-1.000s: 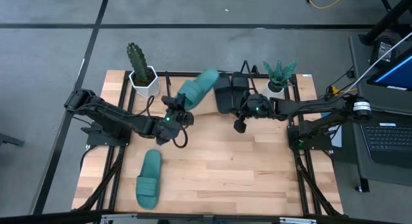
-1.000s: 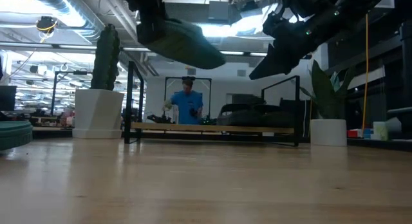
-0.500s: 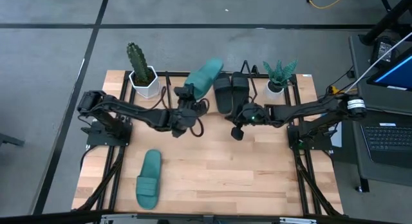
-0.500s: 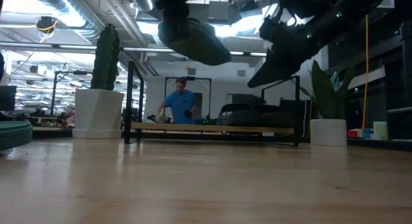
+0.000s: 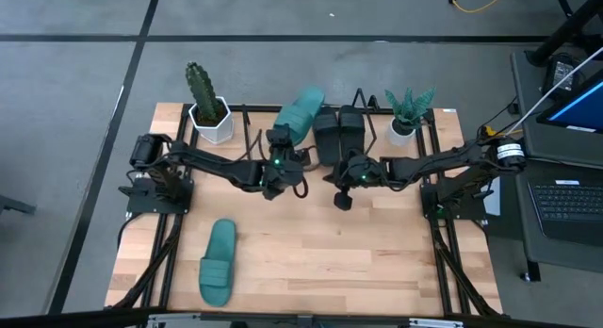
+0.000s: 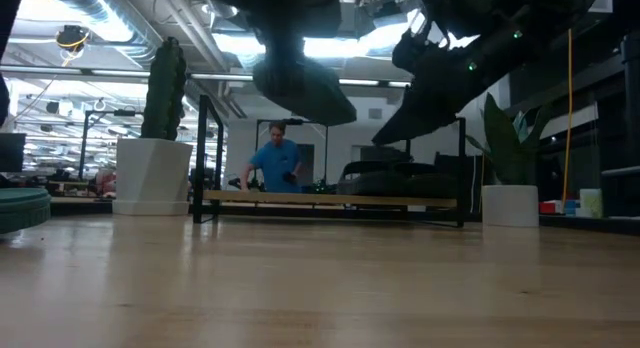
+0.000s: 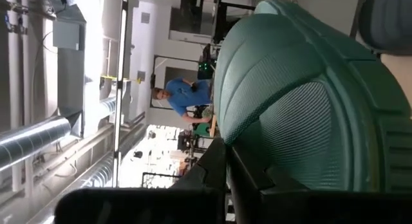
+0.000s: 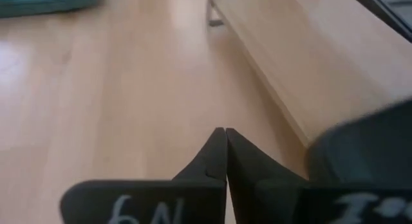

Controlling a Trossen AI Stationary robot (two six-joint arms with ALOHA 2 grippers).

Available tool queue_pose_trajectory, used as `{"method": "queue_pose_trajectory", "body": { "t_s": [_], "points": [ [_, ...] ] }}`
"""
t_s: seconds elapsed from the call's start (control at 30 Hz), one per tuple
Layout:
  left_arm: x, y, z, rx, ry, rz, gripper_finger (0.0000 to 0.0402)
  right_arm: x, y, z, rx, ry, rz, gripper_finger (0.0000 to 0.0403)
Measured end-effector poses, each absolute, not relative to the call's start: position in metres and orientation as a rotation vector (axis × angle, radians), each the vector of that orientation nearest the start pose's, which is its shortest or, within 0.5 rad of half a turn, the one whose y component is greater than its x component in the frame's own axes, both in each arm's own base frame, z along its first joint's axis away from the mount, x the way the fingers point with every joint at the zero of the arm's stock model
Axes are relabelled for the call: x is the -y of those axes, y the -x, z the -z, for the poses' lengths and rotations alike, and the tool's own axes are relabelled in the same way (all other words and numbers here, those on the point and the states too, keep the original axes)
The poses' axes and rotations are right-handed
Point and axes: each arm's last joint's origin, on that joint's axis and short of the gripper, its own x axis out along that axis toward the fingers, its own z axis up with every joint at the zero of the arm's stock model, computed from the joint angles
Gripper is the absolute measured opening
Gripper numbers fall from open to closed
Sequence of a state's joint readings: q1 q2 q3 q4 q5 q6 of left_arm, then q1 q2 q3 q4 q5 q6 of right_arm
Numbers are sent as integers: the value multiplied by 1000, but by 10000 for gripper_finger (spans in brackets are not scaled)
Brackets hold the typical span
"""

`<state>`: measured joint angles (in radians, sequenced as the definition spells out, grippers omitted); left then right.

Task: Pick and place slides into the shelf
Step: Put the top dark green slide on the shelf

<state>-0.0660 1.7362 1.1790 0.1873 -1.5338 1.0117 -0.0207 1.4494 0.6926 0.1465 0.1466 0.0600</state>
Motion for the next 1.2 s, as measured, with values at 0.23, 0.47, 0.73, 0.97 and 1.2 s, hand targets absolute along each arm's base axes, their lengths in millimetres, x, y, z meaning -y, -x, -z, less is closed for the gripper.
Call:
{"method": "queue_pose_trajectory", "body": {
  "t_s": [0.23, 0.47, 0.73, 0.97, 1.2],
  "points": [
    [-2, -370, -246, -1006, -1098, -1186, 0, 8, -287, -188, -582, -5, 150, 2],
    [-2, -362, -230, -934, -961, -1020, 0, 7, -287, -189, -582, 1, 124, 2],
    [-16, -352, -221, -981, -905, -1072, 0, 7, -287, -189, -578, 4, 120, 2],
    [-24, -354, -225, -985, -885, -1085, 0, 7, -288, -189, -574, 4, 119, 2],
    [-28, -348, -220, -1035, -865, -1051, 0, 7, -288, -189, -575, 7, 117, 2]
  ]
}}
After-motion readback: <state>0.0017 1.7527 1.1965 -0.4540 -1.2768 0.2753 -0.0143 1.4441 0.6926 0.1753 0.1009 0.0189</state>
